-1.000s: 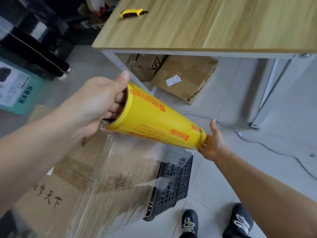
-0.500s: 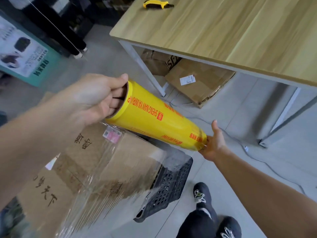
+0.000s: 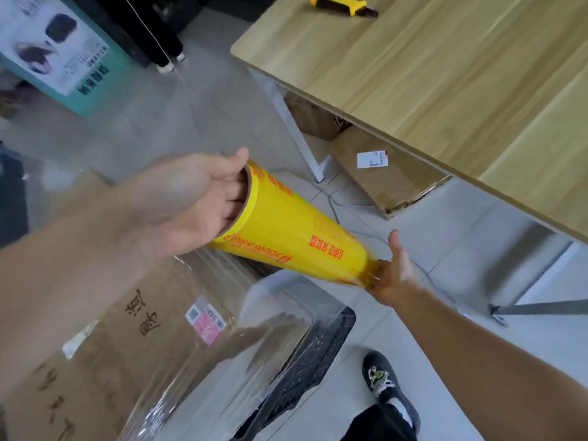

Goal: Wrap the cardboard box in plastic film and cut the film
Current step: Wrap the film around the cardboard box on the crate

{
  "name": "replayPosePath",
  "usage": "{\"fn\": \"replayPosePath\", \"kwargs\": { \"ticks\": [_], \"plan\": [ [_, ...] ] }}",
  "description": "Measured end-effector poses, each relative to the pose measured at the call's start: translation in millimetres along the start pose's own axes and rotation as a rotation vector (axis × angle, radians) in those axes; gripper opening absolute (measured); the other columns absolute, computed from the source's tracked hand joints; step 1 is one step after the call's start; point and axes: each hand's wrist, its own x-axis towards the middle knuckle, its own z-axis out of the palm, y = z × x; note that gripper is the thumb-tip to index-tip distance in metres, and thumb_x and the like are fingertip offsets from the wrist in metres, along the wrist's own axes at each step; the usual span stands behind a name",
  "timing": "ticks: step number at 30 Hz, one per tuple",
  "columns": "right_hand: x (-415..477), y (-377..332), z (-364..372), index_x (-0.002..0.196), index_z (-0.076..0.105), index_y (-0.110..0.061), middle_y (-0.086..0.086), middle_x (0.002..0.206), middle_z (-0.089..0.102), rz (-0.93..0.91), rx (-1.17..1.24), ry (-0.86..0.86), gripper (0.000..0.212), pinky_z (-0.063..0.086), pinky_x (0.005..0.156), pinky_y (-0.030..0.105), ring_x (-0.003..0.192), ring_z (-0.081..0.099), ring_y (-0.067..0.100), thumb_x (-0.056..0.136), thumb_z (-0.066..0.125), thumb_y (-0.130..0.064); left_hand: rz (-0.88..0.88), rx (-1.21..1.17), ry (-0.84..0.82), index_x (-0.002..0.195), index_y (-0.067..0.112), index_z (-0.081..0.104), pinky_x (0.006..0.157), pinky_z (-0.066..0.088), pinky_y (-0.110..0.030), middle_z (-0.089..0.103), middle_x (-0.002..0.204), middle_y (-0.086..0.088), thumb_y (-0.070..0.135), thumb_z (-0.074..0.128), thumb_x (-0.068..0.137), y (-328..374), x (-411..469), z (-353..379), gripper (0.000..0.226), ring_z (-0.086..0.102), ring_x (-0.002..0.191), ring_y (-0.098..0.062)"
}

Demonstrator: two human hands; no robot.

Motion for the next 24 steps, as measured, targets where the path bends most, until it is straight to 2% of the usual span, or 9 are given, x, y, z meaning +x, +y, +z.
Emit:
{"fn": "replayPosePath", "kwargs": {
  "ticks": [3, 5, 7, 9, 13, 17, 20, 22, 24],
  "plan": [
    [10.5, -7.6, 18.6, 0.143, 0.032, 0.002, 0.014, 0.127, 0.054, 0.032, -0.053, -0.017, 0.096, 0.040, 0.084, 0.038, 0.082, 0.056, 0.024, 0.085, 0.035, -0.074, -0.038, -0.023, 0.045, 0.113, 0.006, 0.060, 0.075, 0.053, -0.039, 0.074, 0.107, -0.011, 0.041, 0.034, 0.098, 7.4, 11.2, -16.8, 0.047, 0.074, 0.088, -0.022],
    [17.7, -14.8, 29.8, 0.144, 0.030, 0.002, 0.015, 0.140, 0.047, 0.050, -0.080, -0.026, 0.095, 0.040, 0.089, 0.039, 0.093, 0.056, 0.027, 0.086, 0.033, -0.073, -0.060, -0.048, 0.059, 0.109, 0.006, 0.062, 0.071, 0.059, -0.038, 0.076, 0.101, -0.011, 0.044, 0.035, 0.097, 9.2, 15.9, -25.5, 0.048, 0.075, 0.084, -0.022],
    [26.3, -22.1, 38.4, 0.145, 0.028, 0.002, 0.015, 0.143, 0.045, 0.085, -0.118, -0.039, 0.098, 0.040, 0.094, 0.040, 0.111, 0.053, 0.030, 0.085, 0.033, -0.075, -0.083, -0.094, 0.078, 0.108, 0.003, 0.062, 0.063, 0.062, -0.036, 0.076, 0.100, -0.014, 0.044, 0.038, 0.095, 10.3, 20.7, -32.0, 0.049, 0.075, 0.084, -0.024],
    [37.5, -27.8, 44.4, 0.147, 0.026, 0.001, 0.014, 0.142, 0.046, 0.119, -0.163, -0.039, 0.106, 0.042, 0.094, 0.042, 0.119, 0.053, 0.031, 0.080, 0.035, -0.080, -0.096, -0.136, 0.088, 0.105, 0.001, 0.064, 0.057, 0.061, -0.037, 0.076, 0.096, -0.016, 0.043, 0.042, 0.090, 12.4, 24.9, -35.7, 0.049, 0.076, 0.080, -0.025],
    [50.4, -44.7, 58.9, 0.146, 0.030, -0.004, 0.016, 0.139, 0.050, 0.157, -0.250, -0.031, 0.108, 0.048, 0.079, 0.041, 0.103, 0.059, 0.030, 0.075, 0.037, -0.084, -0.099, -0.217, 0.150, 0.093, 0.000, 0.064, 0.047, 0.058, -0.035, 0.076, 0.081, -0.016, 0.039, 0.051, 0.072, 19.9, 33.3, -34.9, 0.046, 0.075, 0.068, -0.025],
    [57.8, -65.6, 76.4, 0.145, 0.031, -0.001, 0.019, 0.137, 0.051, 0.212, -0.313, -0.086, 0.109, 0.050, 0.080, 0.043, 0.099, 0.061, 0.033, 0.075, 0.039, -0.084, -0.136, -0.258, 0.178, 0.098, 0.001, 0.066, 0.068, 0.059, -0.047, 0.075, 0.097, -0.020, 0.043, 0.040, 0.093, 26.4, 39.1, -39.3, 0.049, 0.074, 0.084, -0.031],
    [65.6, -77.6, 91.8, 0.142, 0.034, 0.001, 0.022, 0.134, 0.053, 0.247, -0.328, -0.106, 0.110, 0.051, 0.081, 0.047, 0.101, 0.061, 0.037, 0.073, 0.042, -0.084, -0.166, -0.250, 0.172, 0.119, -0.003, 0.060, 0.078, 0.056, -0.051, 0.069, 0.113, -0.025, 0.048, 0.040, 0.089, 32.5, 40.7, -39.6, 0.062, 0.069, 0.102, -0.037],
    [71.7, -82.1, 100.4, 0.144, 0.033, -0.002, 0.022, 0.135, 0.051, 0.266, -0.353, -0.098, 0.115, 0.052, 0.081, 0.048, 0.102, 0.062, 0.037, 0.067, 0.046, -0.087, -0.194, -0.286, 0.160, 0.125, -0.007, 0.056, 0.083, 0.053, -0.054, 0.066, 0.118, -0.027, 0.050, 0.044, 0.080, 36.6, 41.0, -41.1, 0.074, 0.066, 0.109, -0.040],
    [78.0, -84.5, 108.2, 0.145, 0.031, -0.001, 0.020, 0.139, 0.048, 0.286, -0.375, -0.079, 0.115, 0.050, 0.089, 0.048, 0.103, 0.061, 0.036, 0.068, 0.046, -0.086, -0.213, -0.326, 0.168, 0.126, -0.008, 0.055, 0.086, 0.051, -0.055, 0.065, 0.121, -0.027, 0.052, 0.045, 0.079, 39.3, 41.7, -46.0, 0.077, 0.064, 0.112, -0.039]
  ]
}}
